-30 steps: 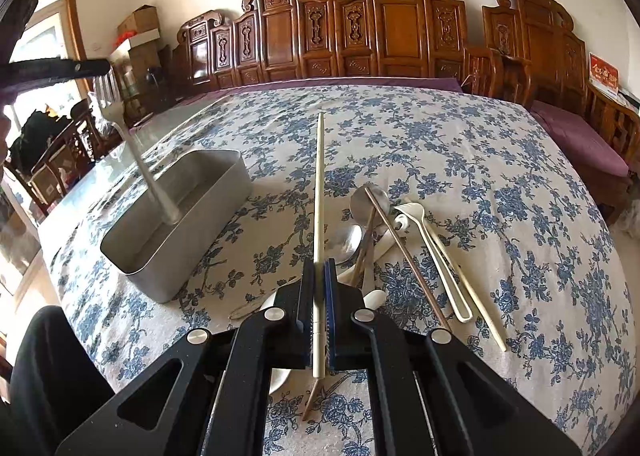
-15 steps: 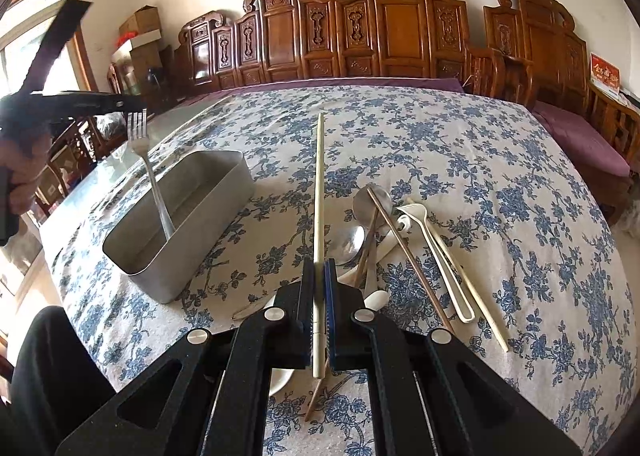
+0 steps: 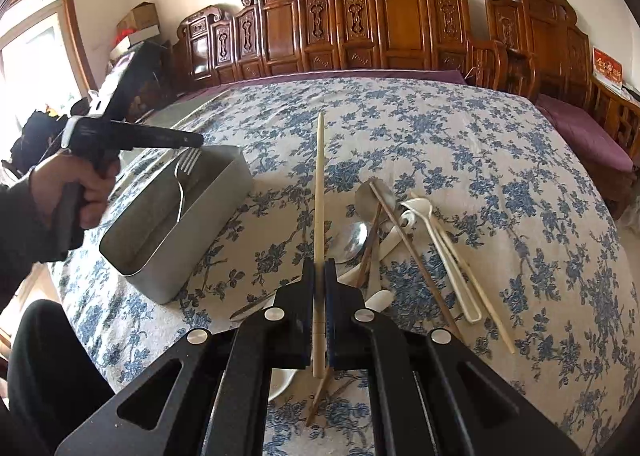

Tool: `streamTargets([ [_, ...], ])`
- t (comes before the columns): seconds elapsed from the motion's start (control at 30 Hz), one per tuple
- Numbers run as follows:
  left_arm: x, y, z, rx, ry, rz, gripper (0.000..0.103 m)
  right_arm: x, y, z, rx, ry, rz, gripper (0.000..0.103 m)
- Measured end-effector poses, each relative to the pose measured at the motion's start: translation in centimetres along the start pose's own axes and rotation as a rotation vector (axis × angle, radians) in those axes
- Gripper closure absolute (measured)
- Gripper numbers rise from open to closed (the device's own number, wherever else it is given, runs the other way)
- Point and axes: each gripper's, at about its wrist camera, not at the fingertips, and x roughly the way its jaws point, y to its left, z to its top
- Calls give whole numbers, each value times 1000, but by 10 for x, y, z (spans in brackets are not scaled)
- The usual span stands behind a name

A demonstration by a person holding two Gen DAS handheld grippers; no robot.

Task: Organize utensils
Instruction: 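Lower the fork into the grey tray and open the left tool, then carry the chopstick into the grey tray and open the right tool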

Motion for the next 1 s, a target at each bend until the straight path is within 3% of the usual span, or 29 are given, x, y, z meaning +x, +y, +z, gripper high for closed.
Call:
streamTargets([
  [0.2,6,4,-5,-14,16,-10,92,4,17,0,-37,3,15,97],
  [0.4,-37,22,-21,-81,-60,-58,86,7,34,7,-39,9,39,97],
  [0.8,-94,47,-83,-145,-131,-33,86,37,114,39,-12,73,182,97],
  [1.0,-99,64,-99,-171,-148,-26,86,74,143,48,43,153,186,97],
])
